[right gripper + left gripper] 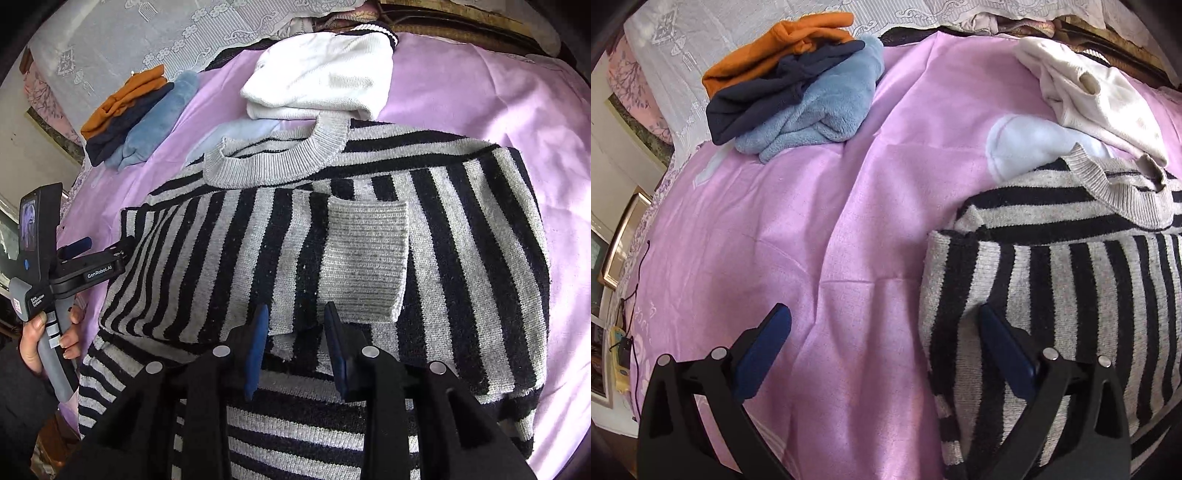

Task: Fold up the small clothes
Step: 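Move both tools over the sweater toward its ribbed hem, then grasp the ribbed hem of the striped sweater with both tools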

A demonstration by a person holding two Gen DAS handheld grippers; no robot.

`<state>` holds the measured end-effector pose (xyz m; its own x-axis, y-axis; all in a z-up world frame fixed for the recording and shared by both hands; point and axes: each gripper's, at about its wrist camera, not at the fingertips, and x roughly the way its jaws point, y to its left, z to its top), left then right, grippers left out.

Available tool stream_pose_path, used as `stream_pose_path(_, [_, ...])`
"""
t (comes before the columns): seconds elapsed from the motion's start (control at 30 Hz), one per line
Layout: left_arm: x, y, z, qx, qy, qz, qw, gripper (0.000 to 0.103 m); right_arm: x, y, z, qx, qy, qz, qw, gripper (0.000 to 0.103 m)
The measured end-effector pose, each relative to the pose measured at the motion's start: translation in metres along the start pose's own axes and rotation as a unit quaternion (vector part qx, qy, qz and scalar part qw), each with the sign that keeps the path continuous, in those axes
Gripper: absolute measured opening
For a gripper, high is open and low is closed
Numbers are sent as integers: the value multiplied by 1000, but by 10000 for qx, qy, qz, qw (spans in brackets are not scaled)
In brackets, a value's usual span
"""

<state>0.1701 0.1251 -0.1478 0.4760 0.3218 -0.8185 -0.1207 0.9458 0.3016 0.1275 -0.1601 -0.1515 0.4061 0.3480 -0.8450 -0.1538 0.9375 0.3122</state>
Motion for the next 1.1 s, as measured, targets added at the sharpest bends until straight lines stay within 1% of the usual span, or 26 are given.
stream_pose_path(0.03, [-4, 2, 0, -25, -16, -10, 10000, 99, -4, 0, 0, 24, -40, 24, 10000, 31])
stream_pose_path(0.1, [-17, 7, -5, -116, -76, -163, 9998, 98, -18, -3, -3, 75, -213, 101, 9997, 32])
stream_pose_path(0.17, [-36, 8, -16, -123, -210, -288, 9993, 98, -30, -6, -9, 20, -300, 133, 9995, 35])
stream_pose_path(0.23, [-54, 6, -30, -58, -306, -452, 9985, 98, -41, -10, -19, -85, -318, 79, 9994, 35])
stream_pose_path(0.37, [-85, -13, -66, 204, -319, -759, 9964, 98, -59, -18, -47, -223, -287, 204, 9991, 36])
stream_pose_path(0.43, [-97, -31, -86, 411, -258, -773, 9958, 98, -65, -20, -62, -351, -246, 255, 9988, 37])
stream_pose_path(0.5, [-102, -48, -108, 613, -146, -711, 9955, 98, -66, -21, -77, -448, -125, 345, 9983, 41])
stream_pose_path(0.57, [-100, -61, -129, 653, 63, -603, 9960, 98, -62, -24, -92, -512, 63, 433, 9977, 42])
stream_pose_path(0.67, [-101, -63, -155, 420, 233, -444, 9979, 98, -59, -26, -113, -700, 203, 458, 9963, 42])
stream_pose_path(0.73, [-107, -59, -166, 267, 337, -413, 9982, 98, -64, -27, -123, -837, 195, 464, 9952, 42])
stream_pose_path(0.83, [-115, -51, -182, 198, 485, -416, 9978, 98, -73, -31, -139, -881, 263, 557, 9942, 45])
stream_pose_path(0.9, [-119, -41, -193, 68, 606, -507, 9969, 99, -81, -36, -150, -907, 276, 578, 9938, 46])
stream_pose_path(0.97, [-124, -30, -201, -100, 694, -652, 9954, 99, -91, -43, -160, -804, 216, 617, 9946, 45])
stream_pose_path(1.1, [-140, -15, -213, -139, 659, -938, 9933, 98, -121, -58, -181, -426, -37, 642, 9970, 45])
